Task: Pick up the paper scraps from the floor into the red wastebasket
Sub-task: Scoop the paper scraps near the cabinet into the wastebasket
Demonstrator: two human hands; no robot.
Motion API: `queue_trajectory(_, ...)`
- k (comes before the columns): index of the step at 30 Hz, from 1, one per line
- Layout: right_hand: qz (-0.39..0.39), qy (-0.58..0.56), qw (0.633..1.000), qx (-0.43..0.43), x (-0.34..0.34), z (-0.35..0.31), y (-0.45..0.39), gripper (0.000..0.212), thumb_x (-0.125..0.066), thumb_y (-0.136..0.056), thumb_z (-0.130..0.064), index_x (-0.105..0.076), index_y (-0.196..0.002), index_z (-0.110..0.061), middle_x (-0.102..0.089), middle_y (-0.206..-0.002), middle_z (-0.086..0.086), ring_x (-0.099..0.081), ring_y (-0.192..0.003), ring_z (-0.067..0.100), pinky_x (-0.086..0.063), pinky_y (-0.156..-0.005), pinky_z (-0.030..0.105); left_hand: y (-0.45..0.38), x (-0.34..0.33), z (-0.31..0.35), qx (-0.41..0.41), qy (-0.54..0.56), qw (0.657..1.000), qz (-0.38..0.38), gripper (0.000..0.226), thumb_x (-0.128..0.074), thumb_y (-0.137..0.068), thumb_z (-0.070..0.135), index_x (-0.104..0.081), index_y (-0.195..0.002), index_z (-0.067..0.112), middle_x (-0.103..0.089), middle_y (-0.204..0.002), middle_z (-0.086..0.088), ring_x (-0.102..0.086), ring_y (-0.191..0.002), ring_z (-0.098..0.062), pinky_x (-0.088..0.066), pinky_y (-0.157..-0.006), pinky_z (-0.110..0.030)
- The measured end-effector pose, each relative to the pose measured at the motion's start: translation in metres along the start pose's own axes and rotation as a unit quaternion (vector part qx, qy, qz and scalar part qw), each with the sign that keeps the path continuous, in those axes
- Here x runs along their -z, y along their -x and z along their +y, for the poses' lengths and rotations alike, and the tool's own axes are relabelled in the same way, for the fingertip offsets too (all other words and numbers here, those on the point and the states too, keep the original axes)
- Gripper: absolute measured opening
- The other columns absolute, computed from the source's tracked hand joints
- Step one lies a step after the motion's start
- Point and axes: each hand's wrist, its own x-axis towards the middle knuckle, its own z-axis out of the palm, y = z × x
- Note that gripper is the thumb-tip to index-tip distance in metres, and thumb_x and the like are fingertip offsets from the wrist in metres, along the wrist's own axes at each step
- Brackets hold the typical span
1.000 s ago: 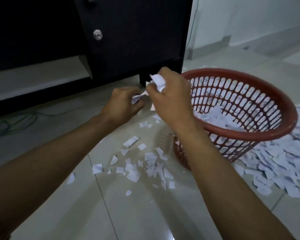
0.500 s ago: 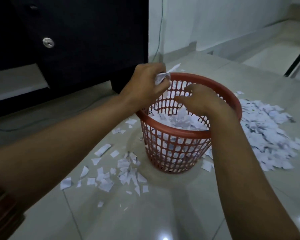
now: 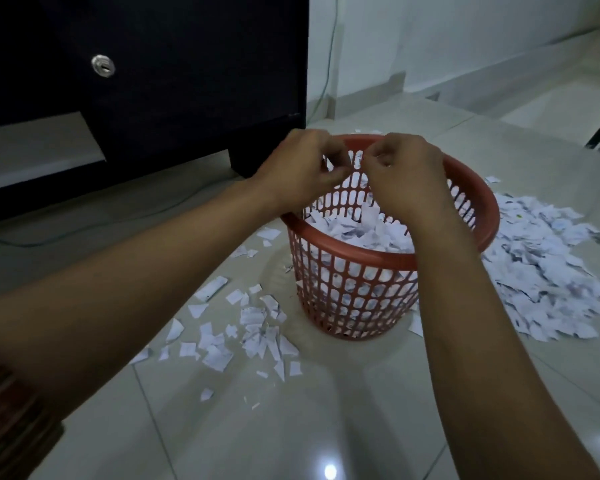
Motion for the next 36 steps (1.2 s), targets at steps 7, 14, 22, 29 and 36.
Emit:
queue_trajectory(7,-0.041,-0.122,0.985,0.113,-0.044,-0.047,0.026,0.014,-0.057,-0.091,-0.016,-0.070,-0.096,-0.018,-0.067,-0.081,-0.010,-0.062,-0.070,-0.002,-0.045,-0.061,0.006,0.063,0.026,-0.034,0.019,0.012,0.994,0.104,0.012,-0.060,-0.086,0.019,-0.065,-0.085,0.008,-0.060,-0.084,-0.002,-0.057,-0.078,-0.010,-0.049,-0.070,-0.028)
queue_trajectory(14,-0.083,-0.189,0.964,0.168,-0.099,-0.070,0.061,0.011,-0.059,-0.088,-0.013,-0.069,-0.093,-0.014,-0.065,-0.081,-0.009,-0.061,-0.075,-0.001,-0.045,-0.064,0.007,0.151,0.040,-0.090,0.157,-0.013,0.985,0.062,0.006,-0.063,-0.089,0.023,-0.067,-0.091,0.020,-0.059,-0.094,0.006,-0.055,-0.090,-0.008,-0.035,-0.070,-0.008)
queue_trajectory(22,-0.324,-0.051,0.938,0.116,-0.207,-0.005,0.128,0.030,-0.064,-0.090,-0.027,-0.060,-0.118,-0.018,-0.053,-0.123,0.003,-0.054,-0.110,0.017,-0.037,-0.086,0.017,0.278,0.006,-0.170,0.353,0.000,0.934,0.051,0.022,-0.068,-0.086,0.021,-0.067,-0.107,0.018,-0.060,-0.118,-0.005,-0.055,-0.114,-0.021,-0.038,-0.095,-0.026)
queue_trajectory(29,-0.313,0.214,0.924,-0.040,-0.266,0.050,0.197,0.080,-0.035,-0.091,-0.067,-0.005,-0.153,-0.027,0.004,-0.162,0.011,0.009,-0.146,0.039,0.000,-0.113,0.063,0.361,-0.026,-0.208,0.560,-0.200,0.804,0.004,0.085,-0.049,-0.086,0.064,-0.024,-0.151,0.014,-0.010,-0.159,-0.018,0.004,-0.146,-0.041,-0.006,-0.114,-0.057)
queue_trajectory(36,-0.332,0.259,0.907,-0.002,-0.293,0.076,0.227,0.082,-0.005,-0.085,-0.077,0.005,-0.153,-0.032,0.014,-0.160,0.015,0.018,-0.145,0.040,0.012,-0.111,0.063,0.385,-0.055,-0.215,0.608,-0.190,0.770,-0.030,0.099,-0.015,-0.085,0.075,0.003,-0.153,0.006,0.006,-0.160,-0.018,0.012,-0.147,-0.035,0.006,-0.115,-0.057)
